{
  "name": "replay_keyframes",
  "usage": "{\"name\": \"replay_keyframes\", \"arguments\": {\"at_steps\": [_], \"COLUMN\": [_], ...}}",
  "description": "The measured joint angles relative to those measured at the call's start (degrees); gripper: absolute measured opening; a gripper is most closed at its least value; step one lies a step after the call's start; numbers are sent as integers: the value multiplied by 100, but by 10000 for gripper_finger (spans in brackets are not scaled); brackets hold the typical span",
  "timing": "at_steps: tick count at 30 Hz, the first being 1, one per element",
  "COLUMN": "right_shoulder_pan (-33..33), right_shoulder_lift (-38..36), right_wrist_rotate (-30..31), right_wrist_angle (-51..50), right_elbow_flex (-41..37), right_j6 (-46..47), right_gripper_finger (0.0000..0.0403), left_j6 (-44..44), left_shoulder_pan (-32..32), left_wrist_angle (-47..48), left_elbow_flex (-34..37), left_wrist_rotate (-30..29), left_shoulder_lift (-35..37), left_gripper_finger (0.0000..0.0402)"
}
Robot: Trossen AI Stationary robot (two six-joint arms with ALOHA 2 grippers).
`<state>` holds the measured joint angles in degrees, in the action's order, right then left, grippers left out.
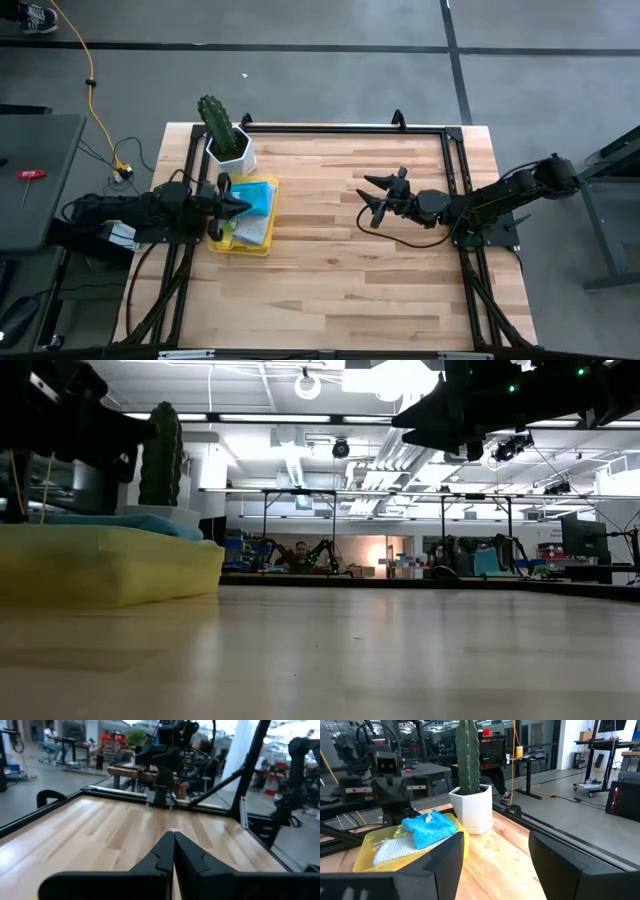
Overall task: Fold microfiber towels
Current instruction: Return to Home Position
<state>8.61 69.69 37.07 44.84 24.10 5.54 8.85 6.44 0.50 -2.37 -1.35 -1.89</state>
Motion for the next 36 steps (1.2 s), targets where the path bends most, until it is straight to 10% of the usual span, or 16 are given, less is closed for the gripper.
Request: {"name": "replay_keyframes", "arguments": {"at_steps": [24,32,36], "right_shoulder_pan": [5,-315,-738], "right_shoulder_lift": [-149,-2066,-3163], "right_wrist_rotate": [-311,-619,-1822], "right_wrist_angle": [-220,-2203,-2170], "right_elbow_flex": [2,-528,-1379], "right_j6": [149,552,936], "right_gripper_finger": [212,31,27], "left_j6": [112,253,253], "left_shoulder_pan": [-565,-571,-571], "left_wrist_angle": [-139,-139,-140], "left_elbow_flex": [175,175,173], "left_wrist_rotate": [-159,-129,-131], "left_shoulder_lift": [164,164,164], "left_gripper_finger": [0,0,0]}}
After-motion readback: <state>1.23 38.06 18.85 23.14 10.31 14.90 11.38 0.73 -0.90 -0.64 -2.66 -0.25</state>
